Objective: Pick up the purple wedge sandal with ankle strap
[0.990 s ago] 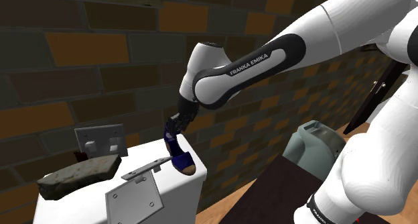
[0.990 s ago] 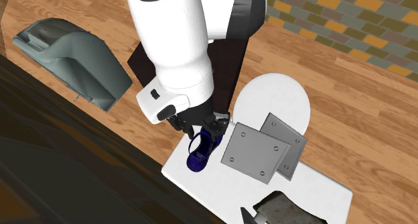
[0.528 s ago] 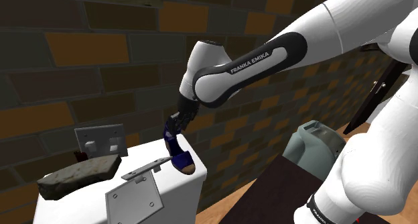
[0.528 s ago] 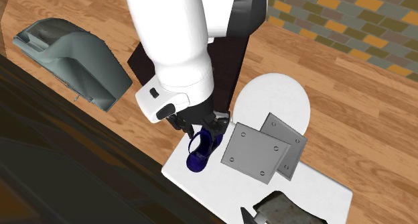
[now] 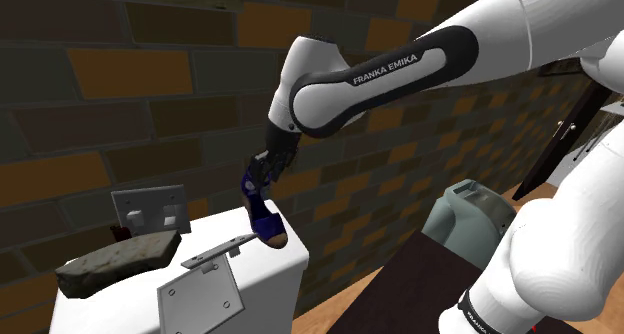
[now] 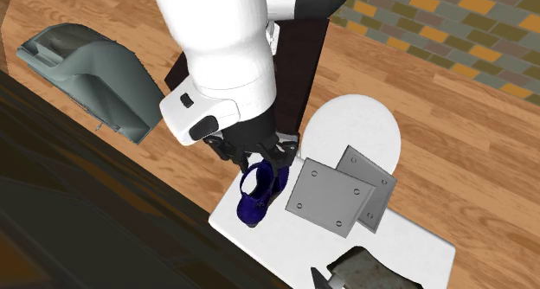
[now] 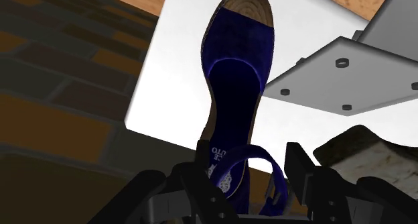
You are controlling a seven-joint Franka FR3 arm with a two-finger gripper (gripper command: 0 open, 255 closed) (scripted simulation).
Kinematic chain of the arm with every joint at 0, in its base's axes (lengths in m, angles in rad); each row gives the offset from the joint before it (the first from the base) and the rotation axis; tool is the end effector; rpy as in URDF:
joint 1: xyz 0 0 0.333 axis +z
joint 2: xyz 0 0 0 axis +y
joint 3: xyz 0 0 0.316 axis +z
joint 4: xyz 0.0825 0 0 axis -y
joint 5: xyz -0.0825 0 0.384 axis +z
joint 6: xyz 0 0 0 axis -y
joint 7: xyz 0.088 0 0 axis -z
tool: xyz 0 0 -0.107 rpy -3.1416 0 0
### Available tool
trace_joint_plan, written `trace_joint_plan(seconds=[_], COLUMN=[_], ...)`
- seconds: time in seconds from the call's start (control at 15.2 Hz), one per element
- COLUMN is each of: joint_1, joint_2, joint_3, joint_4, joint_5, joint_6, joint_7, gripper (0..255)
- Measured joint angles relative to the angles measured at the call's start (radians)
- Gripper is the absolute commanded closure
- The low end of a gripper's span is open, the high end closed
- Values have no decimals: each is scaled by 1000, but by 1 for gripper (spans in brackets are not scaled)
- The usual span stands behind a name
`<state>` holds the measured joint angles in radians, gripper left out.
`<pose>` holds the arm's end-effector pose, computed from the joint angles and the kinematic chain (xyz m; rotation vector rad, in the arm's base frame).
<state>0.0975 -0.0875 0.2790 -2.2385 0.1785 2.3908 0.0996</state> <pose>0.4938 0.1988 0.4287 -2.9513 -0.2405 -0.3035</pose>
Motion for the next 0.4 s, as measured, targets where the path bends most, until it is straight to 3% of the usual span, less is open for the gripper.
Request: trace_joint_plan(seconds=[0.4], joint_1=[-2], joint_2=[-33], joint_3=[-4], joint_4=[43], joint_5=[1], joint_6=[-75], joint_7=[5], gripper=[255])
